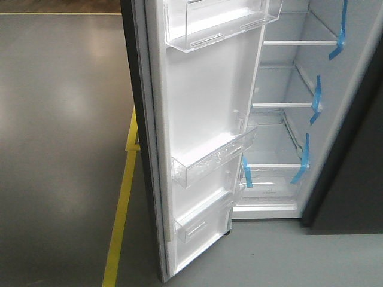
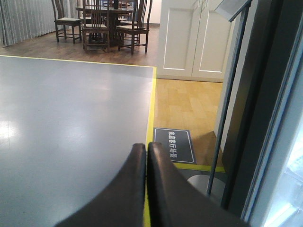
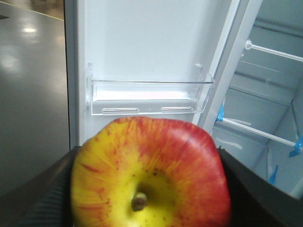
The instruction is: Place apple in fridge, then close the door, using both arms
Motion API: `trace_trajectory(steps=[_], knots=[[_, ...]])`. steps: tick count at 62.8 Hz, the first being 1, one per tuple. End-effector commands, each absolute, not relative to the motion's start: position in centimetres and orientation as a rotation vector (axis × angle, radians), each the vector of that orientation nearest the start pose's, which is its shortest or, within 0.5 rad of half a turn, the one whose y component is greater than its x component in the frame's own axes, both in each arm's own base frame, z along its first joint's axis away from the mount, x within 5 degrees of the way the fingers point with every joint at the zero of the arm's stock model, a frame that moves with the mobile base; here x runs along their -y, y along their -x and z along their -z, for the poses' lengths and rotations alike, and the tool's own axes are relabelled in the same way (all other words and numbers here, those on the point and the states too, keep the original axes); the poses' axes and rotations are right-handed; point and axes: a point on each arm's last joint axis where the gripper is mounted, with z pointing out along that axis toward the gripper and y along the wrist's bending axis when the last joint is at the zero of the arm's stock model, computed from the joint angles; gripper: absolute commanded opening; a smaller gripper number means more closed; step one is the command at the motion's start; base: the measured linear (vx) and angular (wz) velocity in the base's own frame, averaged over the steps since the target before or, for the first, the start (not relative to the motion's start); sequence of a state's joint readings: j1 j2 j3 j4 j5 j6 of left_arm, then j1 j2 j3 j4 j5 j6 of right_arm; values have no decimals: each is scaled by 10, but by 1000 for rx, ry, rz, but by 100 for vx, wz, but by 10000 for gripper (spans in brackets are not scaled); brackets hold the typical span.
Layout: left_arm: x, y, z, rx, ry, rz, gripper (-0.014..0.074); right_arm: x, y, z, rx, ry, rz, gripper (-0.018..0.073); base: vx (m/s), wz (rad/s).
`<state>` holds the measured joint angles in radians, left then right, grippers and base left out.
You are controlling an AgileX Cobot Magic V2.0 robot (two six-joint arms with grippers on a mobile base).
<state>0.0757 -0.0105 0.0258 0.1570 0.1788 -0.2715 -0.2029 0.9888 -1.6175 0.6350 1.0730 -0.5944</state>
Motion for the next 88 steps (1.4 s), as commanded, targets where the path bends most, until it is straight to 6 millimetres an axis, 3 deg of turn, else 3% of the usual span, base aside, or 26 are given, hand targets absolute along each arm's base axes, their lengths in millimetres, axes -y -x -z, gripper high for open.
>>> trace_trajectory(steps=[1,88], knots=[[-5,-56,-187,-1603,168,30,-6,-21,-129,-555,-1644,396,-164,24,10,-1],[-5,-56,-187,-1603,168,30,-6,-21,-129,-555,-1644,396,-164,24,8,-1]])
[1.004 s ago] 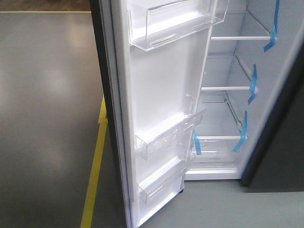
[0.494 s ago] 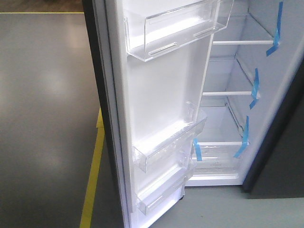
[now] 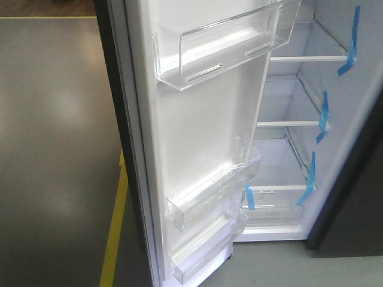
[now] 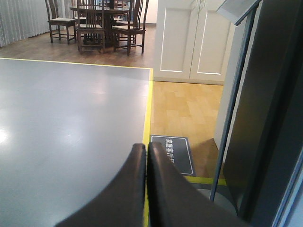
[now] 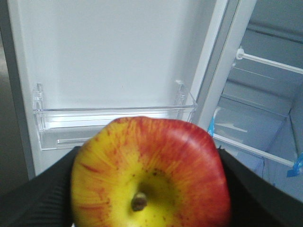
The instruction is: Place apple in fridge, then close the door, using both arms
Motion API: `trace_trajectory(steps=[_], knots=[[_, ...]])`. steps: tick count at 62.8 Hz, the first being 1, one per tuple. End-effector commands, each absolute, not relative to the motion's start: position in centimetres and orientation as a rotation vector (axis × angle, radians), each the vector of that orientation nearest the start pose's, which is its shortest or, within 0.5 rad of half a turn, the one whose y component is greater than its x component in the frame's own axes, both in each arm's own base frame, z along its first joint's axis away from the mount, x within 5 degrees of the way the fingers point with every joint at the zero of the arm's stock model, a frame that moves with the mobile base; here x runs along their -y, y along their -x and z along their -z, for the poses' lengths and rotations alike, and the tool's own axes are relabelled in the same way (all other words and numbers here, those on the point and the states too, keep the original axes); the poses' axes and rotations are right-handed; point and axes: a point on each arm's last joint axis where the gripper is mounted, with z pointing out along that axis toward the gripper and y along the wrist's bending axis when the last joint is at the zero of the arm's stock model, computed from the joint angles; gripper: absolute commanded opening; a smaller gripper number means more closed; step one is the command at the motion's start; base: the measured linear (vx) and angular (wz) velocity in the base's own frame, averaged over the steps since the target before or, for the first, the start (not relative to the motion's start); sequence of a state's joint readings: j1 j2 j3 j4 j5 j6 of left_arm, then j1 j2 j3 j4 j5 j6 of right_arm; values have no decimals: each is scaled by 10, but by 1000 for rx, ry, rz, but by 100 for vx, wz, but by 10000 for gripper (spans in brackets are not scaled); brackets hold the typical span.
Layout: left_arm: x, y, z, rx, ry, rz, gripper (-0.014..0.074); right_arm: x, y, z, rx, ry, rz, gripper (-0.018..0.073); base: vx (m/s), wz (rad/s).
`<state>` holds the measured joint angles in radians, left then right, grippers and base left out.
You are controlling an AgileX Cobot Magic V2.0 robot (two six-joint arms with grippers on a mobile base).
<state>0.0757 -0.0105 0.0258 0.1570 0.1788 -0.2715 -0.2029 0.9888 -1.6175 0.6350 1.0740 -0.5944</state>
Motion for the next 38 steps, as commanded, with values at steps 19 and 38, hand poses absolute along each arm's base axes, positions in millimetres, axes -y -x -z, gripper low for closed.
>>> trace_trajectory(steps=[19,38], knots=[[-5,-56,-187,-1603,168,30,-6,-21,-129,-555,-1644,396,-164,24,6,0],[-5,-56,-187,-1603,168,30,-6,-21,-129,-555,-1644,396,-164,24,5,0]])
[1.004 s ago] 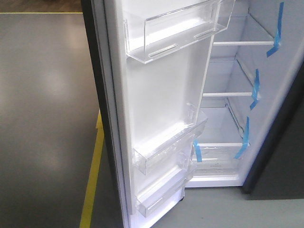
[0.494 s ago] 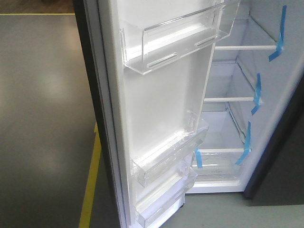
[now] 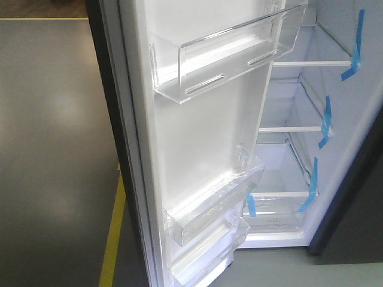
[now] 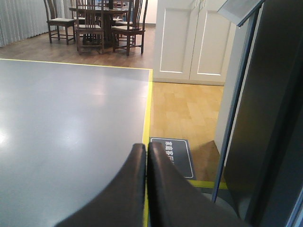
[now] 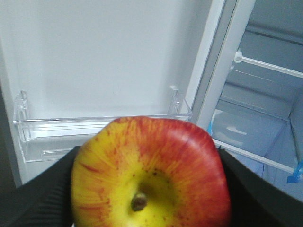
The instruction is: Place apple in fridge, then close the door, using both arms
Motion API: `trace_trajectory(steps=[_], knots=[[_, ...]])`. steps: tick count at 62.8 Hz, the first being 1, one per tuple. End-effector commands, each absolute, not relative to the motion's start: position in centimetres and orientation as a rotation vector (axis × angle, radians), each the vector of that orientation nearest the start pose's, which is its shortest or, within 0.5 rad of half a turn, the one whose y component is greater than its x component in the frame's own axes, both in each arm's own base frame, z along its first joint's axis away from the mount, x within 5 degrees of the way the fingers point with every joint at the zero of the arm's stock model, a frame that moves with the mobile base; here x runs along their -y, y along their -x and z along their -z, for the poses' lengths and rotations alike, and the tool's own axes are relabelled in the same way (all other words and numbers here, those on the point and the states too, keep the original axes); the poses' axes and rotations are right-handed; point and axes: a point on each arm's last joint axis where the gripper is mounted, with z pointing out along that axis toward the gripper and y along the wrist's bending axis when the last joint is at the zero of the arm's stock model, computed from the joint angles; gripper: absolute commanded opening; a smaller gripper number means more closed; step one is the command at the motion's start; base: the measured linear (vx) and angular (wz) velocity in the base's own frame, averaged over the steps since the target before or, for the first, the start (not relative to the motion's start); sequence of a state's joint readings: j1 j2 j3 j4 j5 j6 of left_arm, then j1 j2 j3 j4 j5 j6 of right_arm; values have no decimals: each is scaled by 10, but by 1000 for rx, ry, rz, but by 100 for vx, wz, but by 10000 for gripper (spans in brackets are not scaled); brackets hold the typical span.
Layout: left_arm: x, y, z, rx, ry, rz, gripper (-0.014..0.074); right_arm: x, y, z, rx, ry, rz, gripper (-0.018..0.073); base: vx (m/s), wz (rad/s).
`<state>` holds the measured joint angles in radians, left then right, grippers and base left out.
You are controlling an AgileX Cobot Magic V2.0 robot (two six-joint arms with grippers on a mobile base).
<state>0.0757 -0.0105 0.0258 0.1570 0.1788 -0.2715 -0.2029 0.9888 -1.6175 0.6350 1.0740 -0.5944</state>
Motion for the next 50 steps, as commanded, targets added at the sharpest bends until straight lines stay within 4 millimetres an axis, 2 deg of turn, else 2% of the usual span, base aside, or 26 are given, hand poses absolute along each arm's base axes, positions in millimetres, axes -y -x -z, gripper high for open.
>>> trace_trajectory(steps=[1,50], knots=[[-5,-56,-187,-1603,168,30,-6,-21,-129,-555,-1644,396,-164,24,4,-1],[-5,-56,-187,-1603,168,30,-6,-21,-129,-555,-1644,396,-164,24,3,0]])
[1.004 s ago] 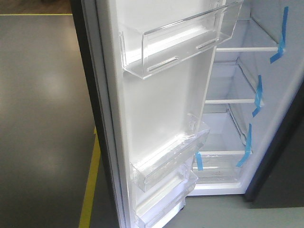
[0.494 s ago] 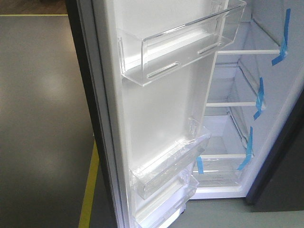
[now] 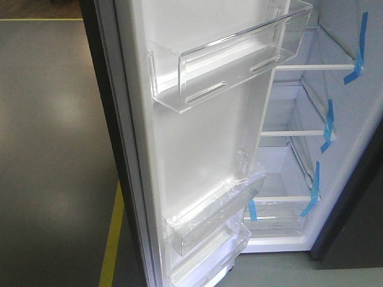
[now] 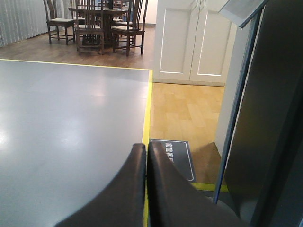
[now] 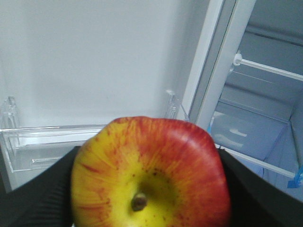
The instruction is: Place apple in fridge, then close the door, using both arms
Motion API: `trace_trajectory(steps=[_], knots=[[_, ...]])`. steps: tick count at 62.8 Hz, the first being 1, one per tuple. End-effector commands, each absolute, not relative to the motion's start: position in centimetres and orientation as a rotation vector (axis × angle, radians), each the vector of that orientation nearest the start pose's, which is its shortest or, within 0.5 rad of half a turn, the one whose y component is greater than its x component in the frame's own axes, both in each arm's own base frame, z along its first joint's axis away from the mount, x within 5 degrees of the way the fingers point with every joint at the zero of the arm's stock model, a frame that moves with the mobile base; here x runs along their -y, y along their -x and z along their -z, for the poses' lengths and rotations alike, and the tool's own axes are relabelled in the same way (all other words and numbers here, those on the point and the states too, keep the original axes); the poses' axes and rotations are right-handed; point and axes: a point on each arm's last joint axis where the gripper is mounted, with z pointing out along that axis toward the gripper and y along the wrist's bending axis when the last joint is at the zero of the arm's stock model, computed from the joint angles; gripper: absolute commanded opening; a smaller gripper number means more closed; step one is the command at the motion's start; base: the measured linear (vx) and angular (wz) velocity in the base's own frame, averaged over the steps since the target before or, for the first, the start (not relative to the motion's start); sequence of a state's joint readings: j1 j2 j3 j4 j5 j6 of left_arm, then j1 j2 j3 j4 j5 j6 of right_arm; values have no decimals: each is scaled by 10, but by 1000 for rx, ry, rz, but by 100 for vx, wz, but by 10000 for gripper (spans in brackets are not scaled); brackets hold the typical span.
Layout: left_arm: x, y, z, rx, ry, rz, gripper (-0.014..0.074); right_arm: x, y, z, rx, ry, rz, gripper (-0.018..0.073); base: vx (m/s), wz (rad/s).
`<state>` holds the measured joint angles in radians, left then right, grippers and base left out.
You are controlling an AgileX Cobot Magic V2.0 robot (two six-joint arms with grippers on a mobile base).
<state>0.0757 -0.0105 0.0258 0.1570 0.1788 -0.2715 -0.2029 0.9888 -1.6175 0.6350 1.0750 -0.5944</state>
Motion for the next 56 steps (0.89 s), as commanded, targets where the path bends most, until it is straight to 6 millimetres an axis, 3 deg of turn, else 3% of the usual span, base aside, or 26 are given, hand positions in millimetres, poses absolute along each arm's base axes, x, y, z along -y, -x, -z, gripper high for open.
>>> trace_trajectory(steps=[1,56], knots=[[-5,-56,-187,-1603,168,30,-6,-21,-129,-555,-1644,396,-164,24,1,0],[-5,-56,-187,-1603,168,30,-6,-21,-129,-555,-1644,396,-164,24,1,0]])
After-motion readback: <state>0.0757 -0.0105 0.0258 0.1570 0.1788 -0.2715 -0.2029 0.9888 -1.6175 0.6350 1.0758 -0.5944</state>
